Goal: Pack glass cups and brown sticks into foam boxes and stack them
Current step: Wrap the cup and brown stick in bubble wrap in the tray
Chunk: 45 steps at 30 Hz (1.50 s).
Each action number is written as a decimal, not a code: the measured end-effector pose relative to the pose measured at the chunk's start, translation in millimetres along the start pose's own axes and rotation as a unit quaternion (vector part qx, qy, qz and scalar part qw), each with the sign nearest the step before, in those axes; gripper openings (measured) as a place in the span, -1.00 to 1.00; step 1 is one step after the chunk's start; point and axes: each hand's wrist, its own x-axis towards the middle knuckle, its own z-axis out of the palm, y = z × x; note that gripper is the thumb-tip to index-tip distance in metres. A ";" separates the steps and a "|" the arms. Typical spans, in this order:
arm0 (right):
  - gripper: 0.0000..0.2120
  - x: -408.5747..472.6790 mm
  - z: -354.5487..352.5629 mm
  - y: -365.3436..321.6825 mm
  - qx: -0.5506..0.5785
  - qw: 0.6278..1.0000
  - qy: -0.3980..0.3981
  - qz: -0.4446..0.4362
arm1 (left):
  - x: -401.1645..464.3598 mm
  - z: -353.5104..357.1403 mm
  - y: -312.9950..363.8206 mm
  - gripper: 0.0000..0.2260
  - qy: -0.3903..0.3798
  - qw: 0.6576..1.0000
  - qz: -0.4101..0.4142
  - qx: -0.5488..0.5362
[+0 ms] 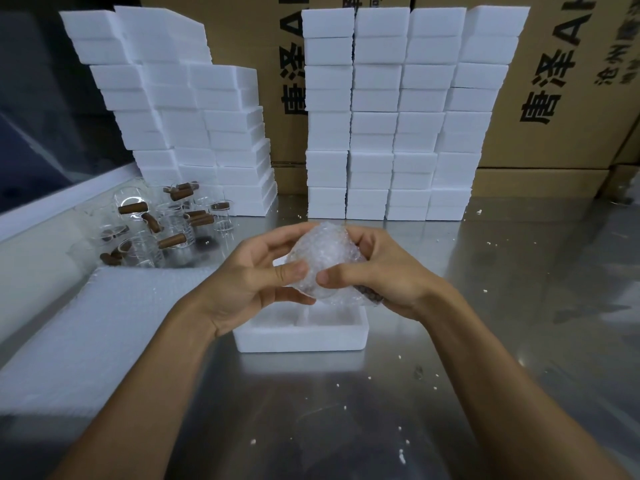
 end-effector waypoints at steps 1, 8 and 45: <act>-0.50 0.0 -0.3 0.7 -0.007 1.000 0.000 0.003 | -0.4 -1.2 -0.6 -0.36 0.002 1.000 -0.001 0.002; -0.49 6.1 0.3 8.8 -0.140 0.988 0.058 -0.030 | -2.0 -13.8 -7.4 -0.36 0.071 0.994 0.036 0.071; -0.80 4.5 0.6 -4.1 0.012 0.980 0.197 -0.011 | 14.0 -2.4 -21.9 -0.36 0.222 0.888 0.202 0.350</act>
